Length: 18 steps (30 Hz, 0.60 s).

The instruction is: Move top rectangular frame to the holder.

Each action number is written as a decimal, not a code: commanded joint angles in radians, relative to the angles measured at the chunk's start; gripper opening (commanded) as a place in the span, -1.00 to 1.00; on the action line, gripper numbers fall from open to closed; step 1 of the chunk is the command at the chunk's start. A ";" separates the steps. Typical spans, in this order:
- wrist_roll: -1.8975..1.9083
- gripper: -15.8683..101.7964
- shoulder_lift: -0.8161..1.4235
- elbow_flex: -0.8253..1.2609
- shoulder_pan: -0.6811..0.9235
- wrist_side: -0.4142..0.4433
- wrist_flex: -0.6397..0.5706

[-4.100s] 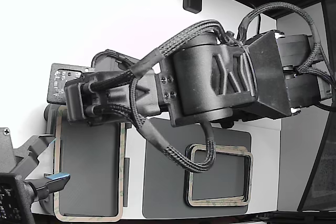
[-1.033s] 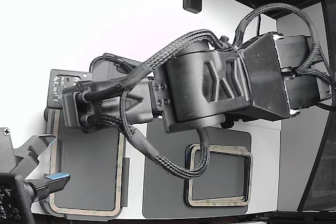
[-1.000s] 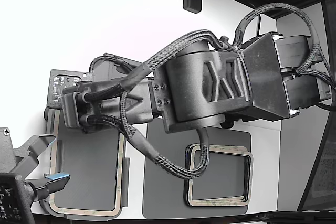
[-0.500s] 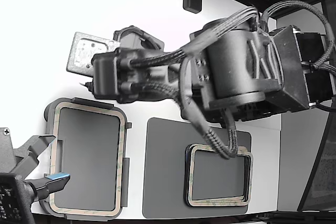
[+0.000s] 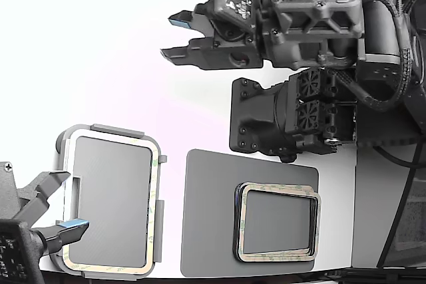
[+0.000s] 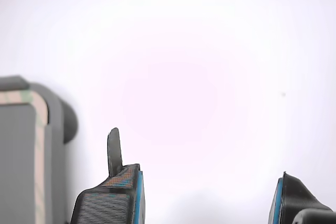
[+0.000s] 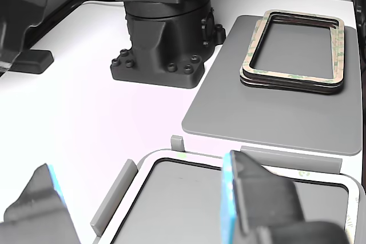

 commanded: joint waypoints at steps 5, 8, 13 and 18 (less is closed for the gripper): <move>0.040 0.97 0.284 0.302 -0.011 0.003 -0.140; 0.034 0.97 0.311 0.324 -0.003 0.005 -0.124; 0.044 0.97 0.466 0.433 0.000 0.008 -0.137; 0.048 0.97 0.644 0.566 0.005 0.020 -0.130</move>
